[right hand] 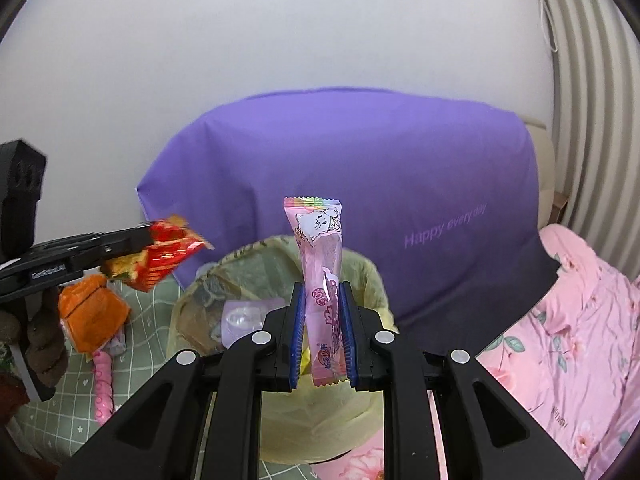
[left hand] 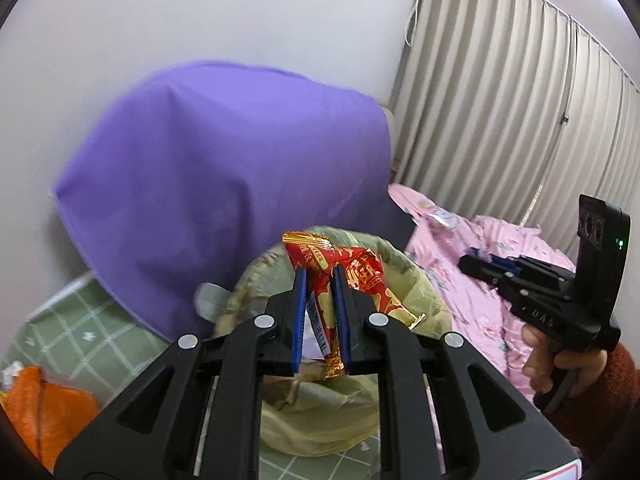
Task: Collect trash
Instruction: 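Carry both wrappers over the yellow trash bag and open both grippers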
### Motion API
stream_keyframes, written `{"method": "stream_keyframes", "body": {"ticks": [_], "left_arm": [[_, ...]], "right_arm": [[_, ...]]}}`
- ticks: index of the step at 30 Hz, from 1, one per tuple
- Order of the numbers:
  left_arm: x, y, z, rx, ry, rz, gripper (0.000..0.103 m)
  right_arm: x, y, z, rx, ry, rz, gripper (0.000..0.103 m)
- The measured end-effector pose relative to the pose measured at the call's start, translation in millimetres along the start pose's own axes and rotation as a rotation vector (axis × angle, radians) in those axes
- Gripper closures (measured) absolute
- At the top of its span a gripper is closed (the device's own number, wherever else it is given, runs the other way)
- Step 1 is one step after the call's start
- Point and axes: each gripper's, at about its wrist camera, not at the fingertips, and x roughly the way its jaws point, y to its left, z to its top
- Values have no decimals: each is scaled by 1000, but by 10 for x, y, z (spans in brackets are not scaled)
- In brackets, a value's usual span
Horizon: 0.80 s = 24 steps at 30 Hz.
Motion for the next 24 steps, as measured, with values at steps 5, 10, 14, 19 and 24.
{"method": "stream_keyframes", "body": {"ticks": [5, 10, 14, 19, 24], "left_arm": [[609, -82, -104, 38, 156, -35, 89], [1065, -144, -286, 131, 293, 13, 90], [1054, 32, -336, 113, 302, 51, 90], [1001, 271, -343, 24, 280, 41, 90], [1017, 346, -376, 8, 272, 29, 90]], "right_arm": [[401, -13, -86, 11, 91, 44, 85], [811, -26, -86, 4, 160, 83, 85], [1013, 3, -91, -31, 206, 108, 85], [1103, -4, -100, -36, 225, 78, 85], [1058, -33, -164, -31, 254, 71, 85]]}}
